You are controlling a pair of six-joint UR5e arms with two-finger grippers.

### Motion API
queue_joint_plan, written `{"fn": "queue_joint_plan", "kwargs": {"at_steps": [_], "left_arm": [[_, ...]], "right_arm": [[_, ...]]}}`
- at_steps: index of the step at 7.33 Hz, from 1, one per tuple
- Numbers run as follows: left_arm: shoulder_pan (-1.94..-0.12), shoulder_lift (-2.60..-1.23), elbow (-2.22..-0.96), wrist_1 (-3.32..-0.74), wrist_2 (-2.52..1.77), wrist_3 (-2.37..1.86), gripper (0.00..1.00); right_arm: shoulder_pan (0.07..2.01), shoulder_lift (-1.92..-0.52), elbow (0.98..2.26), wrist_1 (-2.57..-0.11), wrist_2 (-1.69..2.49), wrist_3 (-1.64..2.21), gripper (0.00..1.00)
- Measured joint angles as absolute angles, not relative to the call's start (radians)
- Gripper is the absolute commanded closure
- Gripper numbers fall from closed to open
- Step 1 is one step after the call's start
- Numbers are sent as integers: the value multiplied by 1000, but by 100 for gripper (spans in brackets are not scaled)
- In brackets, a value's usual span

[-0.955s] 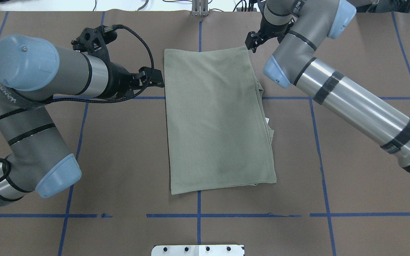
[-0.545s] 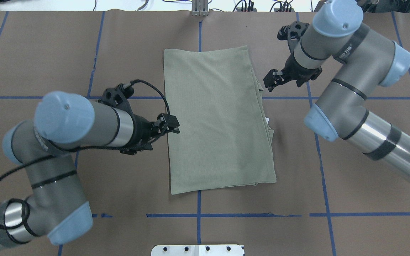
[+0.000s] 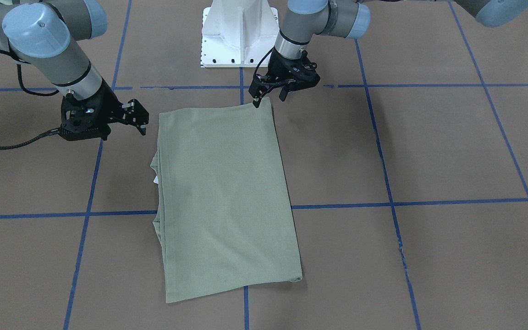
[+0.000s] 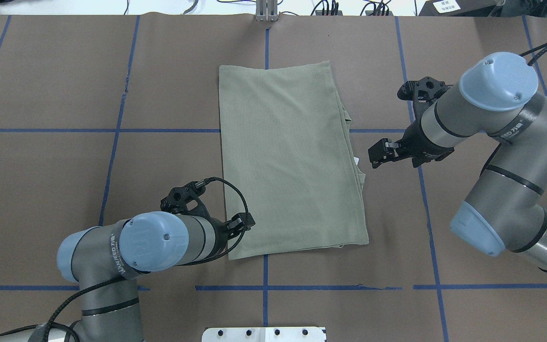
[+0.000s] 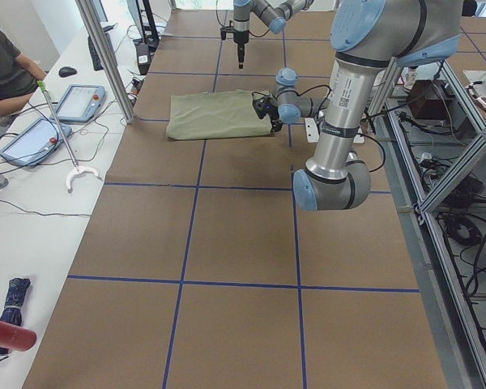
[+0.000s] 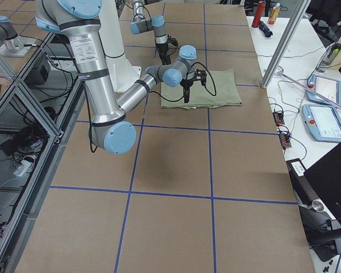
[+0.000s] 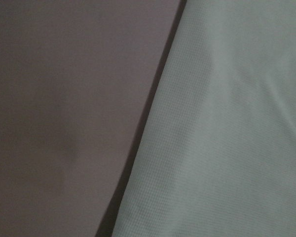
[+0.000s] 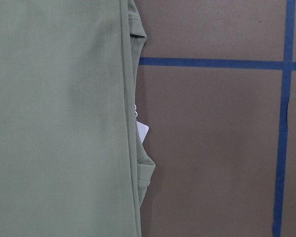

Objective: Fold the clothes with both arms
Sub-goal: 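Move the left gripper to the shirt's near end while the right lifts away, then grasp the near corner of the shirt with the left gripper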

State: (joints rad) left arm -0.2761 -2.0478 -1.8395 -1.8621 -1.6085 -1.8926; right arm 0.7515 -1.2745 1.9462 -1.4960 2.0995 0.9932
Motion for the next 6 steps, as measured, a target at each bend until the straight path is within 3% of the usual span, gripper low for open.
{"fn": "queue_joint_plan", "kwargs": {"at_steps": [1,2,6], "left_arm": [[-274,-2064,-1818,-1853,-1606,-1895,26],[-274,-2075,-1806,-1845,-1605,-1895,29],[-273,-2084,-1804,-1802,-1606,-1896,30]], "right_arm": [[749,-1277,1950,-1496,2101,997,0],[748,-1276,1951,-1495,2102,998,0],[747,-1272,1954,-1494,2106,999,0]]}}
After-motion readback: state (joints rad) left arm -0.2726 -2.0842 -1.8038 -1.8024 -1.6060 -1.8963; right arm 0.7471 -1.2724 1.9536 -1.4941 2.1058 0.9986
